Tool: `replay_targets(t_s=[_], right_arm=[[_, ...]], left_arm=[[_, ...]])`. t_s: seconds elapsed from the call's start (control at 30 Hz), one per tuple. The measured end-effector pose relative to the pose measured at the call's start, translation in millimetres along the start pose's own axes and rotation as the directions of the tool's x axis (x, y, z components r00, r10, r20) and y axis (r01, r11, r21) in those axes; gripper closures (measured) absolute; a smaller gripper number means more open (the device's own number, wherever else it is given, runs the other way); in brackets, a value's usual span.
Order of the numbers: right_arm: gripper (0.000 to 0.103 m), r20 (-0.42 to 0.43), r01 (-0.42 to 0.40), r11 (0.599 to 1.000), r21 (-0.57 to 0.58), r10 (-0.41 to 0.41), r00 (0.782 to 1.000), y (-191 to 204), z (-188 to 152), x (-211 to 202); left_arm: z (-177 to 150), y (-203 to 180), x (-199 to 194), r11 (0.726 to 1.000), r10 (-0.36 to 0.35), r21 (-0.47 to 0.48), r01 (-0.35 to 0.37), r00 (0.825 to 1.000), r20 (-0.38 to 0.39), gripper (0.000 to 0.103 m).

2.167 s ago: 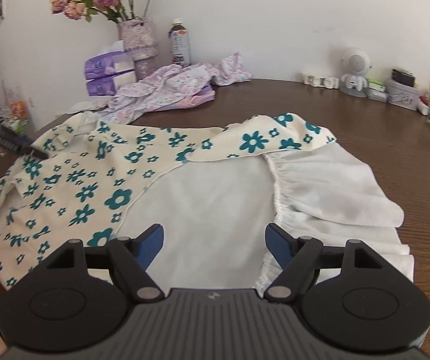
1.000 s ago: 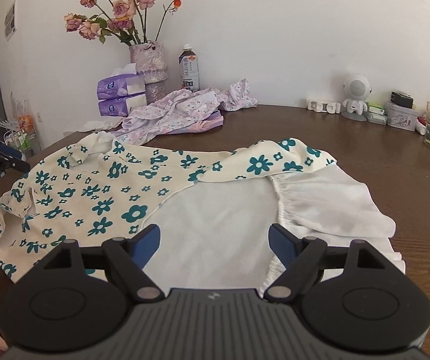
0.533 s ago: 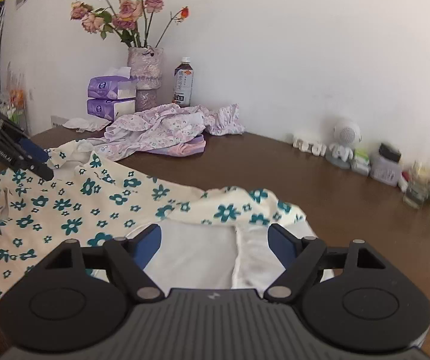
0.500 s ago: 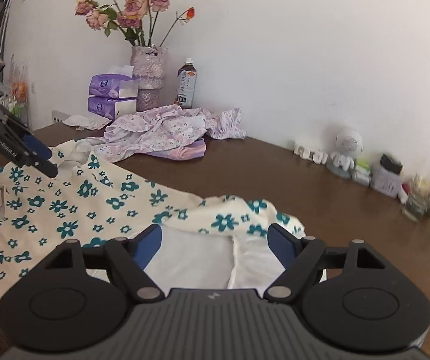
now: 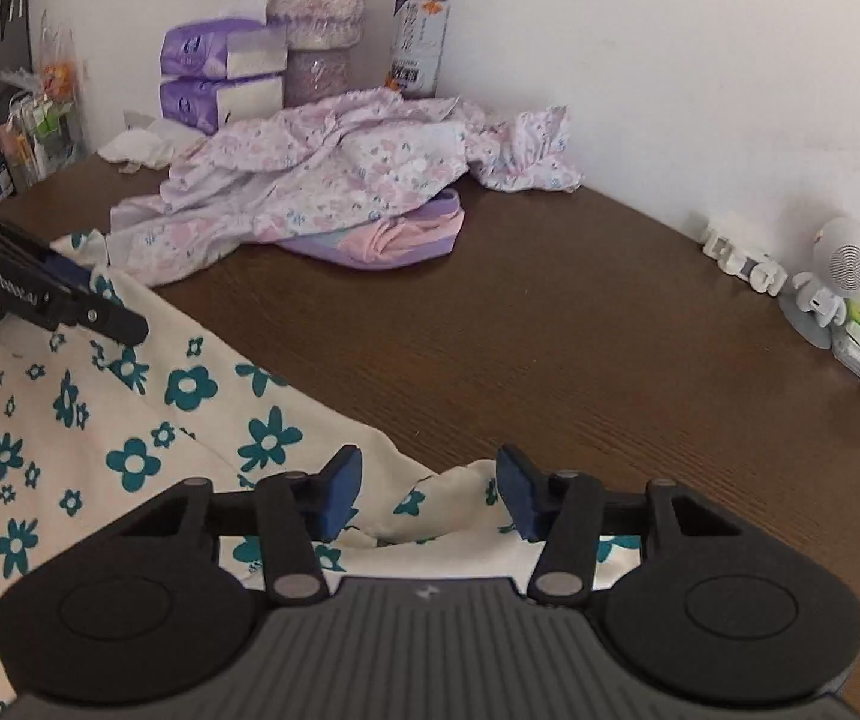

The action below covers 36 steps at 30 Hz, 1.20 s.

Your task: Fold clothes

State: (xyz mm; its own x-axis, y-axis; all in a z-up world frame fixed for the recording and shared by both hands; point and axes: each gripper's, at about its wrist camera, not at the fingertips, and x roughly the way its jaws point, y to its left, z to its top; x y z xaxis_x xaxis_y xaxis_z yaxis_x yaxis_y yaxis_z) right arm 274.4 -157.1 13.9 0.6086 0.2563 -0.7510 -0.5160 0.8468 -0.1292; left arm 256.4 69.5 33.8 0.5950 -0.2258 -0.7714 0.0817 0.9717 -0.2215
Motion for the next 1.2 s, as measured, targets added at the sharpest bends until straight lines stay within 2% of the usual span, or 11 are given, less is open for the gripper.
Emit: replay_targets(t_s=[0.13, 0.27, 0.47, 0.7, 0.8, 0.87, 0.9, 0.93, 0.97, 1.03, 1.2], right_arm=[[0.082, -0.064, -0.025, 0.999, -0.040, 0.022, 0.998, 3, -2, 19], [0.098, -0.037, -0.032, 0.999, -0.027, 0.031, 0.999, -3, -5, 13], [0.100, 0.020, -0.025, 0.999, 0.028, 0.024, 1.000, -18, -4, 2], [0.100, 0.042, 0.001, 0.999, 0.043, -0.003, 0.999, -18, -10, 9], [0.099, 0.041, 0.007, 0.999, 0.034, -0.009, 0.999, -15, -11, 12], [0.095, 0.063, -0.016, 0.997, 0.076, 0.012, 0.998, -20, -11, 5], [0.094, 0.091, -0.032, 0.993, 0.110, 0.022, 0.996, -26, -12, -4], [0.086, 0.126, -0.031, 0.990, 0.138, 0.014, 0.992, -33, -13, -16], [0.070, 0.161, -0.030, 0.986, 0.165, 0.003, 0.987, -41, -15, -30], [0.053, 0.229, -0.029, 0.975, 0.220, -0.023, 0.973, -56, -19, -56], [0.053, 0.152, 0.120, 0.957, 0.266, -0.164, 0.975, -87, -45, -75]], left_arm=[[-5, 2, 1, 0.998, -0.022, 0.057, 0.021, 0.999, 0.026, 0.101], [-12, 10, -7, 0.996, -0.075, 0.046, 0.071, 0.992, 0.098, 0.101], [-13, 29, -9, 0.996, -0.088, -0.015, 0.092, 0.985, 0.150, 0.101], [-16, 31, -1, 0.996, -0.079, -0.035, 0.085, 0.988, 0.131, 0.101], [-15, 32, -2, 0.994, -0.087, -0.057, 0.093, 0.990, 0.109, 0.092], [-18, 30, -10, 0.991, -0.111, -0.058, 0.117, 0.989, 0.098, 0.054], [-19, 28, -15, 0.991, -0.122, -0.049, 0.127, 0.988, 0.094, 0.047], [-22, 25, -20, 0.991, -0.129, -0.024, 0.132, 0.987, 0.092, 0.039], [-25, 21, -25, 0.991, -0.136, 0.001, 0.136, 0.987, 0.087, 0.034], [-33, 12, -36, 0.988, -0.149, 0.050, 0.146, 0.986, 0.079, 0.034], [-44, -18, -55, 0.970, -0.188, 0.177, 0.168, 0.977, 0.102, 0.034]])
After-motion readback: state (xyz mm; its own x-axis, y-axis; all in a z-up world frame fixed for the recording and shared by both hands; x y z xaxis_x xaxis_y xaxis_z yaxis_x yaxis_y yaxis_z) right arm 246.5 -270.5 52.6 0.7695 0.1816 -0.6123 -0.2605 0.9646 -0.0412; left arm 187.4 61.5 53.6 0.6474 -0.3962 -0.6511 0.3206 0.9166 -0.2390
